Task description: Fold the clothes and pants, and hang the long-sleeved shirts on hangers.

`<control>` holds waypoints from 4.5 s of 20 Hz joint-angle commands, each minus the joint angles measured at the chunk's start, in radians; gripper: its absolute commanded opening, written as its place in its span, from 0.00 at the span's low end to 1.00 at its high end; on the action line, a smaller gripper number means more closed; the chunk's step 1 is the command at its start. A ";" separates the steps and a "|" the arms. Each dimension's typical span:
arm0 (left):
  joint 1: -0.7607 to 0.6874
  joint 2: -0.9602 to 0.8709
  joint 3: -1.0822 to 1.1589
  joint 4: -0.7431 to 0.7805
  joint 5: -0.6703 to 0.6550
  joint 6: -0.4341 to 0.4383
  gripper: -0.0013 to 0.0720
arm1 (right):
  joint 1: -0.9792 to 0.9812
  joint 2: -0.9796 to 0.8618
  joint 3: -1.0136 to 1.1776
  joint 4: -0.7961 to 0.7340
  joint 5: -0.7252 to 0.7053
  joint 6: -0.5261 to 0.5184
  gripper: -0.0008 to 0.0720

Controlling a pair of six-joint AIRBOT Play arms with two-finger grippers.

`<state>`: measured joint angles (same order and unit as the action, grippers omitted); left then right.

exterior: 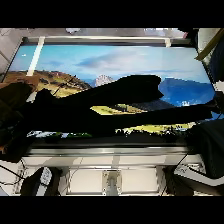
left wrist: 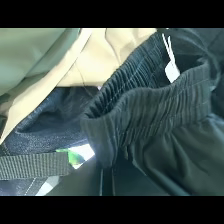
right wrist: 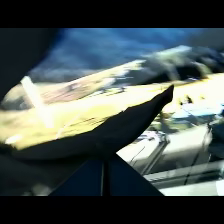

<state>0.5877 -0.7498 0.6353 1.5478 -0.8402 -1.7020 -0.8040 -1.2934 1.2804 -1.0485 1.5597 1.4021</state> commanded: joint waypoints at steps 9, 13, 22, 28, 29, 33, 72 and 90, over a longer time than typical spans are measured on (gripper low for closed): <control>0.000 -0.105 0.004 0.003 -0.013 0.015 0.04 | 0.214 -0.314 0.004 0.132 -0.701 0.220 0.02; 0.000 -0.105 0.004 -0.009 -0.014 0.000 0.04 | 0.253 -0.315 0.013 0.158 -0.856 0.221 0.83; 0.000 -0.103 0.004 -0.015 -0.021 0.000 0.04 | 0.123 -0.114 -0.047 -0.073 -0.382 -0.084 0.82; 0.000 -0.103 0.004 -0.015 -0.021 0.000 0.04 | 0.112 -0.150 -0.389 0.356 -0.499 -0.225 0.73; 0.000 -0.103 0.004 -0.015 -0.021 0.001 0.04 | 0.112 -0.171 -0.418 0.434 -0.526 -0.262 0.73; 0.000 -0.104 0.004 -0.015 -0.021 0.000 0.04 | 0.127 -0.255 -0.433 0.533 -0.550 -0.316 0.67; 0.000 -0.074 0.074 0.022 -0.357 0.068 0.04 | -0.119 0.200 -0.475 0.014 -0.209 -0.262 0.02; 0.000 -0.132 0.391 -0.059 -0.108 0.034 0.97 | -0.050 0.201 -0.202 0.297 -0.402 -0.222 0.46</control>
<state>0.5877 -0.8421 0.8837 1.6058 -1.0752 -1.6661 -0.8978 -1.0916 0.9482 -0.9104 1.2869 1.1664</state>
